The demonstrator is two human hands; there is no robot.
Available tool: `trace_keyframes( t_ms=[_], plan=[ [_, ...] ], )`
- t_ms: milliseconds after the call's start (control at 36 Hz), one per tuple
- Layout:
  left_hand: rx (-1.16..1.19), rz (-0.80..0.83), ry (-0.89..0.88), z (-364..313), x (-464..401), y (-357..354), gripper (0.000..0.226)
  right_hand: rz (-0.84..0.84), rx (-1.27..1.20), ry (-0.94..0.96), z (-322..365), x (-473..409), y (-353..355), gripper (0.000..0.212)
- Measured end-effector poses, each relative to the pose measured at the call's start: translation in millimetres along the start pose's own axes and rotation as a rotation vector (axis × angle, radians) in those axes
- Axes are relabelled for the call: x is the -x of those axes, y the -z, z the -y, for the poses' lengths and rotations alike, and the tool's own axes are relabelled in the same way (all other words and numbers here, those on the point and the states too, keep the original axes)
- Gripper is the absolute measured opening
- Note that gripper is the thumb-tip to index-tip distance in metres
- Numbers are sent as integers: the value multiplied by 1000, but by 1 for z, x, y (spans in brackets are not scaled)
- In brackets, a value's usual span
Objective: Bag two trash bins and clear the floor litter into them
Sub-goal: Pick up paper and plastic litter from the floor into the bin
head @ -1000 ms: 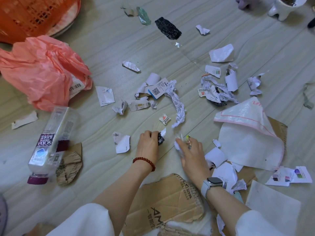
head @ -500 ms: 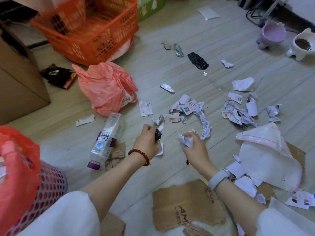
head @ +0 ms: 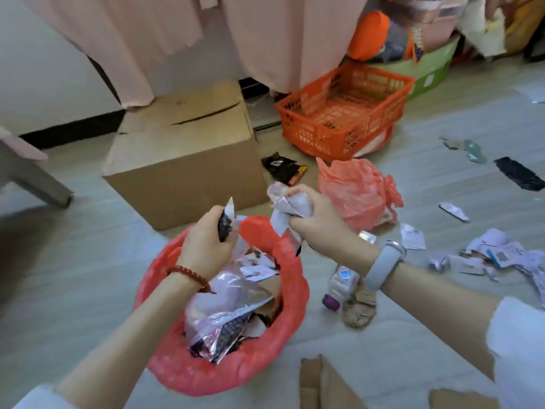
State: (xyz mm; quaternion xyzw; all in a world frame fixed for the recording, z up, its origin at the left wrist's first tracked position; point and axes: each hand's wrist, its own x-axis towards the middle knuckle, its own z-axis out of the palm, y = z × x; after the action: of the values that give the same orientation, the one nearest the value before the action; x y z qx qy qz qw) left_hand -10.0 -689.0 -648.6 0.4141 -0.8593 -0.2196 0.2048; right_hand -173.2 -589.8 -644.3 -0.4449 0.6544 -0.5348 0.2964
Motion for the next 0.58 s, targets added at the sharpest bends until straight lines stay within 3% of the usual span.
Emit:
trace_keyframes(
  t_ms=[83, 194, 250, 333, 389, 500, 583],
  plan=[
    [-98, 171, 7, 41, 24, 1, 24, 97, 70, 2, 4, -3, -44, 35],
    [-241, 459, 9, 70, 53, 8, 106, 294, 372, 27, -8, 1, -80, 43],
    [-259, 536, 11, 77, 62, 15, 120, 431, 443, 53, -16, 7, -86, 54],
    [-276, 539, 19, 89, 70, 30, 120, 590, 484, 58, -19, 17, -87, 68],
    [-219, 414, -21, 100, 74, 37, 109, 604, 511, 101, -22, 21, -89, 69],
    [-59, 55, -17, 125, 79, 35, 59, 675, 530, 126, -27, 25, -99, 64],
    [-82, -10, 69, 134, 82, 25, 52, 824, 772, 178, -38, 26, -117, 64]
  ],
)
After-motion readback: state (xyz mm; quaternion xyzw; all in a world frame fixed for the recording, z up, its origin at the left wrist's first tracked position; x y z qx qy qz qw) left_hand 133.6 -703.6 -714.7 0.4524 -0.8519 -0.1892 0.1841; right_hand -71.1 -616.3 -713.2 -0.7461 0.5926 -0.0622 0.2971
